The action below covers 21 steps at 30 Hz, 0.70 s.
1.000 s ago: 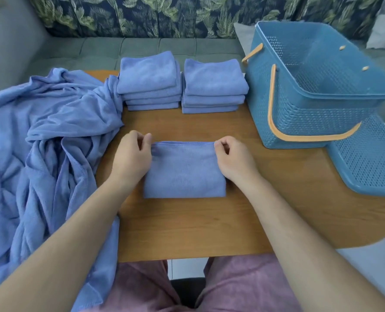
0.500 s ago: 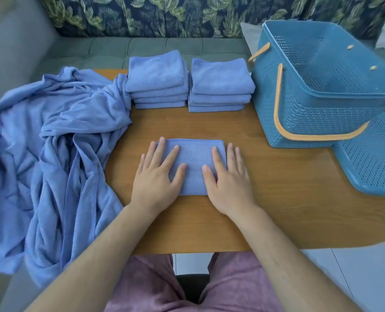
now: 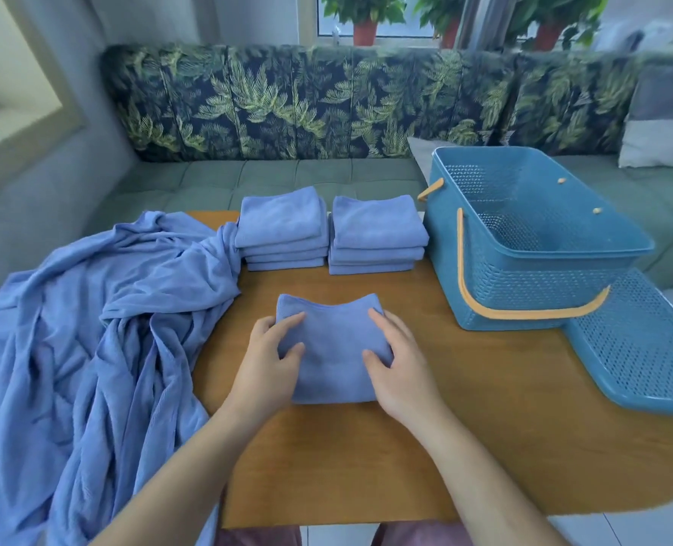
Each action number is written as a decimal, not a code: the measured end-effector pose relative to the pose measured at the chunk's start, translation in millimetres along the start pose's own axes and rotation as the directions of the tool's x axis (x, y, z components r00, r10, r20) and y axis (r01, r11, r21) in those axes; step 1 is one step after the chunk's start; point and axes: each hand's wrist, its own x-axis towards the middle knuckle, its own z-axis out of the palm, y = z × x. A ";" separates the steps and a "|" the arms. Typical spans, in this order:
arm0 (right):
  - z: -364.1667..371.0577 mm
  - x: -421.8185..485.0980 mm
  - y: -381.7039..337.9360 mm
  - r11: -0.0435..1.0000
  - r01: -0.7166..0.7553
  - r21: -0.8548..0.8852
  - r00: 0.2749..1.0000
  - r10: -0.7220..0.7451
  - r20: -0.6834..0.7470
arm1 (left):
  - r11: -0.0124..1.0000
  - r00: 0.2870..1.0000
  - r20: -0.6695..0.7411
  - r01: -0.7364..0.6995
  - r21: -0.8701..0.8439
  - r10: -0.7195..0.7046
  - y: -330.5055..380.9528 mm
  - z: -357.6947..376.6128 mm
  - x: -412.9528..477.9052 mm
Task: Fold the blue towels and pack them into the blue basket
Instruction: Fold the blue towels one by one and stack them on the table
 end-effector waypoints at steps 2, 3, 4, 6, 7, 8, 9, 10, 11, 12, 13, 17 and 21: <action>-10.0 18.6 -15.3 0.998 0.049 -0.024 0.998 -0.050 -0.026 | 0.998 1.000 -0.014 -0.023 -0.064 0.022 19.6 -11.5 12.9; -16.8 31.7 -24.9 0.995 0.078 -0.062 0.996 -0.081 -0.038 | 0.996 0.999 -0.013 -0.037 -0.085 0.036 30.5 -17.9 22.5; -25.2 46.9 -36.2 0.988 0.106 -0.113 0.992 -0.113 -0.053 | 0.994 0.999 -0.012 -0.049 -0.094 0.048 42.0 -24.1 36.2; -42.0 82.0 -59.7 0.966 0.129 -0.225 0.984 -0.152 -0.088 | 0.996 0.998 -0.005 -0.069 -0.055 0.069 67.5 -31.6 71.4; -49.6 101.2 -71.3 0.954 0.124 -0.272 0.981 -0.158 -0.109 | 0.995 0.996 -0.001 -0.095 -0.018 0.095 79.1 -32.3 92.4; -56.0 120.2 -82.5 0.940 0.115 -0.320 0.978 -0.163 -0.128 | 0.992 0.992 -0.001 -0.128 0.020 0.128 89.7 -31.1 113.8; -60.5 138.9 -90.3 0.924 0.097 -0.370 0.978 -0.158 -0.138 | 0.987 0.988 0.003 -0.153 0.049 0.153 99.0 -28.2 134.1; -63.7 156.9 -94.9 0.904 0.076 -0.420 0.979 -0.148 -0.141 | 0.983 0.986 0.008 -0.169 0.067 0.169 106.6 -23.7 153.1; -65.3 174.2 -96.2 0.884 0.049 -0.465 0.981 -0.130 -0.144 | 0.981 0.985 0.013 -0.173 0.084 0.173 111.4 -17.0 170.8; -65.9 189.6 -95.0 0.863 0.022 -0.504 0.983 -0.111 -0.148 | 0.979 0.984 0.015 -0.178 0.101 0.177 114.2 -9.3 187.0; -65.3 203.5 -91.6 0.841 -0.006 -0.541 0.984 -0.091 -0.151 | 0.975 0.982 0.020 -0.190 0.118 0.189 115.0 -1.0 202.0; -58.3 239.6 -68.8 0.747 -0.103 -0.656 0.989 0.008 -0.146 | 0.929 0.974 0.125 -0.218 0.298 0.188 104.0 29.3 247.2; -49.0 245.1 -44.7 0.658 -0.046 -0.751 0.988 -0.082 -0.133 | 0.749 0.947 0.084 -0.298 0.592 0.310 84.6 58.3 250.6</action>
